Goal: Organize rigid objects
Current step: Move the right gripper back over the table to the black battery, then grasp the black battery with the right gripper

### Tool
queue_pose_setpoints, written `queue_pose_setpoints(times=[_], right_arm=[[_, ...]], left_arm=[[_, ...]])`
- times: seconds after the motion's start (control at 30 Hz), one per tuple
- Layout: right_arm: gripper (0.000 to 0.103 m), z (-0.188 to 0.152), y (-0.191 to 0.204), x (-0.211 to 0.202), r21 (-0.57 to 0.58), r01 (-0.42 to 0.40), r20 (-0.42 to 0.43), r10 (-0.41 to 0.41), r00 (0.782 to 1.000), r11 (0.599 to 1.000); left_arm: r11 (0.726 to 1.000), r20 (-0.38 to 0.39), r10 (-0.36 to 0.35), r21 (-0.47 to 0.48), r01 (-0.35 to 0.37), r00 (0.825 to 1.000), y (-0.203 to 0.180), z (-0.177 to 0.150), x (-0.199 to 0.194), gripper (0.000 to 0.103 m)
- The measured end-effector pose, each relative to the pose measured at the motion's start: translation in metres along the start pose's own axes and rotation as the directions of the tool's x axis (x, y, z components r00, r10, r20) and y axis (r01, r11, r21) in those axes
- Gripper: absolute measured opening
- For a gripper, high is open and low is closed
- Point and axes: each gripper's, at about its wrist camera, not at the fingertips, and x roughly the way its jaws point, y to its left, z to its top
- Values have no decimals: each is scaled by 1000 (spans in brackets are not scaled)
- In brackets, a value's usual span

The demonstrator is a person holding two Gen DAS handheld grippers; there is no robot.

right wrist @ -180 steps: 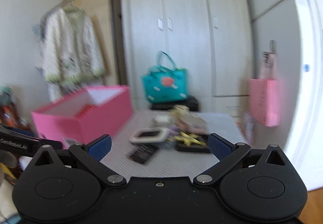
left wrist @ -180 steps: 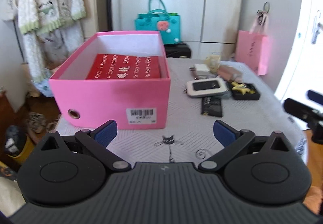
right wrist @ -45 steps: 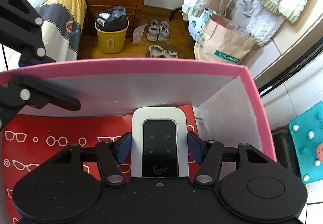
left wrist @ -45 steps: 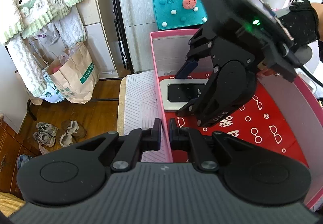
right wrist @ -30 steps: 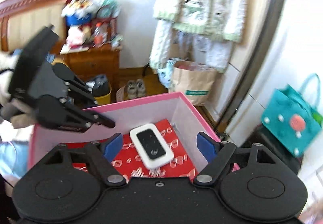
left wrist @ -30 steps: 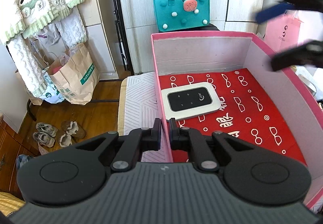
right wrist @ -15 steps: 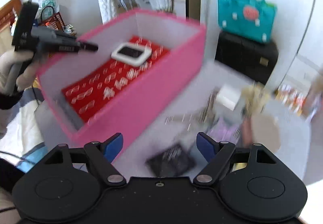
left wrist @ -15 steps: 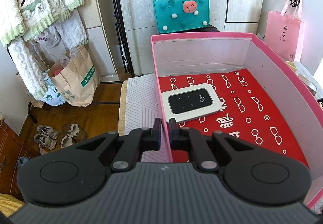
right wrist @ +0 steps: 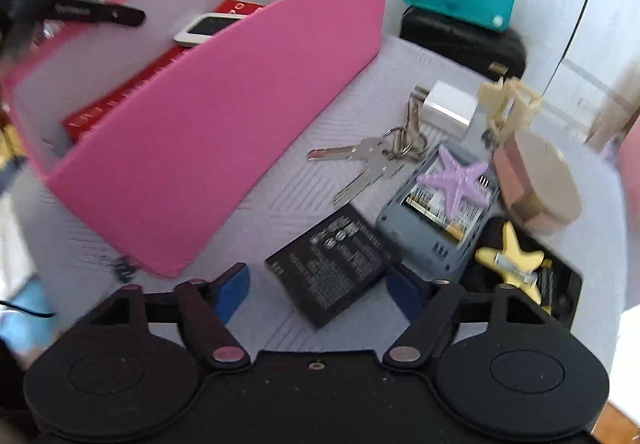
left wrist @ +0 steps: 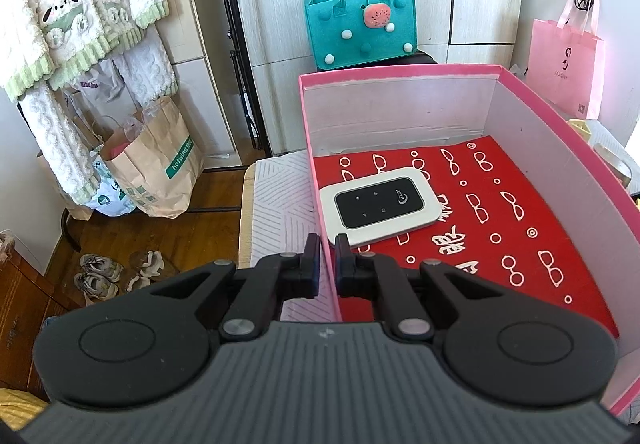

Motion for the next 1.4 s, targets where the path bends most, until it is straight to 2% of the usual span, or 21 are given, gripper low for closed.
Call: queue_pose_setpoints(times=[0.07,0.23,0.33,0.47,0.63,0.73,0.87,0.9,0.93,0.97,1.17,1.4], right_arm=[[86,4,0,3,11,2,18,-2,1000,1000],[86,2,-5,6,28,-30,58,29,998,999],[76,-4,-5,2,-11,-49,98,50,994,999],[64,-12,-5,-6,-62,-77,96,83,992,995],[58,-14,-12,-11,-58,-74,67,78,995,996],[58,-13,-15,-11,-35,-81,44,82,996,996],[71,-9,-12,-5,-23,-63,43,64,997,998],[71,-7,-11,-3,-22,-63,48,64,997,998],[67,-6,-11,-2,-19,-63,53,64,997,998],[54,-4,-11,-2,-18,-58,62,60,996,998],[55,-4,-12,-5,-35,-59,56,61,997,998],[54,-6,-12,-5,2,-54,72,53,996,999]], left_arm=[[1000,0,2,1,-2,1000,1,0,0,7],[1000,1,1,-1,-1,1000,0,-1,-1,7],[1000,1,0,-1,0,1000,0,-1,-1,7],[1000,0,1,-2,-1,1000,0,-1,-1,7],[1000,1,0,-3,0,1000,1,-1,-1,7],[1000,1,0,-2,0,1000,0,-1,-1,7],[1000,1,1,-1,-1,1000,0,-2,-1,7],[1000,1,2,0,-2,1000,0,-1,-1,7],[1000,1,1,-2,-1,1000,0,-1,-1,7],[1000,1,1,-3,-1,1000,0,-1,-1,7],[1000,3,-1,-4,1,1000,0,-1,-1,7],[1000,-5,1,1,-1,1000,-1,1,-1,7]])
